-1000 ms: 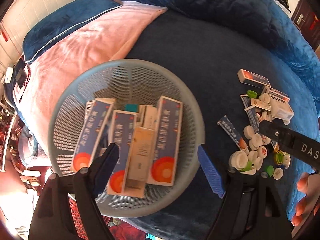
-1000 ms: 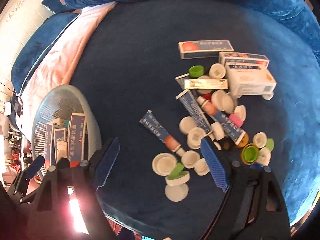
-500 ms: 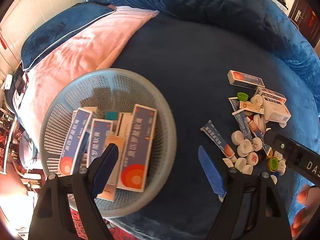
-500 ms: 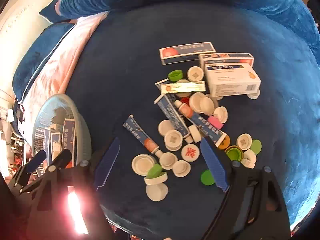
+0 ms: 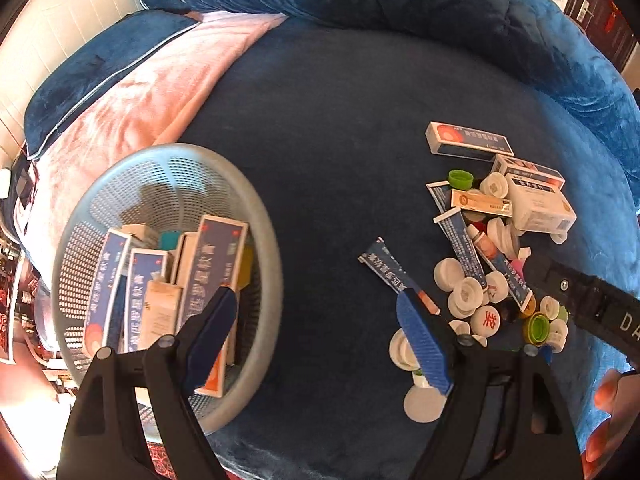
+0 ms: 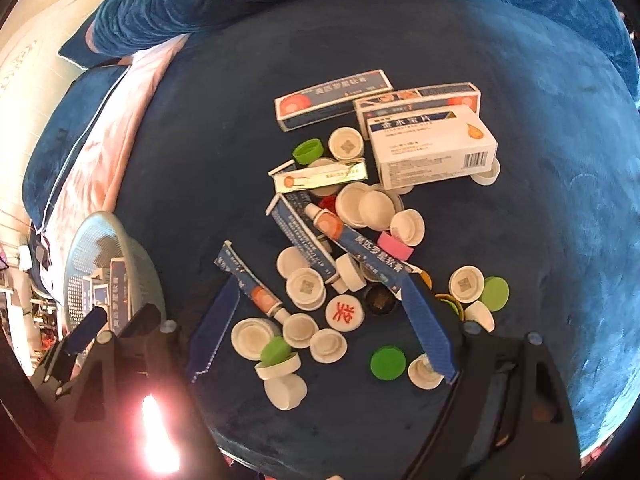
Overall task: Organize objects
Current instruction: 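Move both open grippers back over the heap of boxes, then grasp the white Jinshuibao box with the right gripper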
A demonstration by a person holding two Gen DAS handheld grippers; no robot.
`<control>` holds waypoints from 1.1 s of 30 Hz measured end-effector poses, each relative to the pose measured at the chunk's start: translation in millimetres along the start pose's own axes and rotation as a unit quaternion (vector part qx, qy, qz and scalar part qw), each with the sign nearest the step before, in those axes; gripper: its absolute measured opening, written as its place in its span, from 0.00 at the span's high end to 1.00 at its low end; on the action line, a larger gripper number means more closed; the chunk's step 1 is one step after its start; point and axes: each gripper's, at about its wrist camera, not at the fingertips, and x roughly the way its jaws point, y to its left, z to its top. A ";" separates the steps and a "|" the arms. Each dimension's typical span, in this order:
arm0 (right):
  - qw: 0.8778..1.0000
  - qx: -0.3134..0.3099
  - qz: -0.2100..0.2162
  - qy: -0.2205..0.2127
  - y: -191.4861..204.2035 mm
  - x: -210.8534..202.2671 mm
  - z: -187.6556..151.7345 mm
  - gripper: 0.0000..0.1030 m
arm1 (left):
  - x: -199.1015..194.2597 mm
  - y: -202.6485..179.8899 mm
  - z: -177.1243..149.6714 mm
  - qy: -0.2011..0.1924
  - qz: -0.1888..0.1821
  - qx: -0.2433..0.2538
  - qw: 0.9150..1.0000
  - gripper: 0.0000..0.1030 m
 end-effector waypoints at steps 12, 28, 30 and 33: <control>0.993 0.118 0.030 -0.007 -62.1 11.3 35.2 0.18 | 15.5 -39.7 23.0 -0.004 -0.026 0.043 0.999 0.19; 0.942 0.323 0.091 -0.021 -137.6 77.5 67.1 0.17 | 39.4 -57.8 2.7 0.027 -0.020 0.078 0.996 0.19; 0.934 0.342 0.100 -0.034 -142.9 81.7 64.9 0.18 | 40.1 -54.9 2.3 0.029 -0.016 0.079 0.996 0.19; 0.930 0.346 0.114 -0.048 -142.4 80.7 64.1 0.35 | 43.4 -52.0 2.0 0.033 -0.016 0.074 0.997 0.19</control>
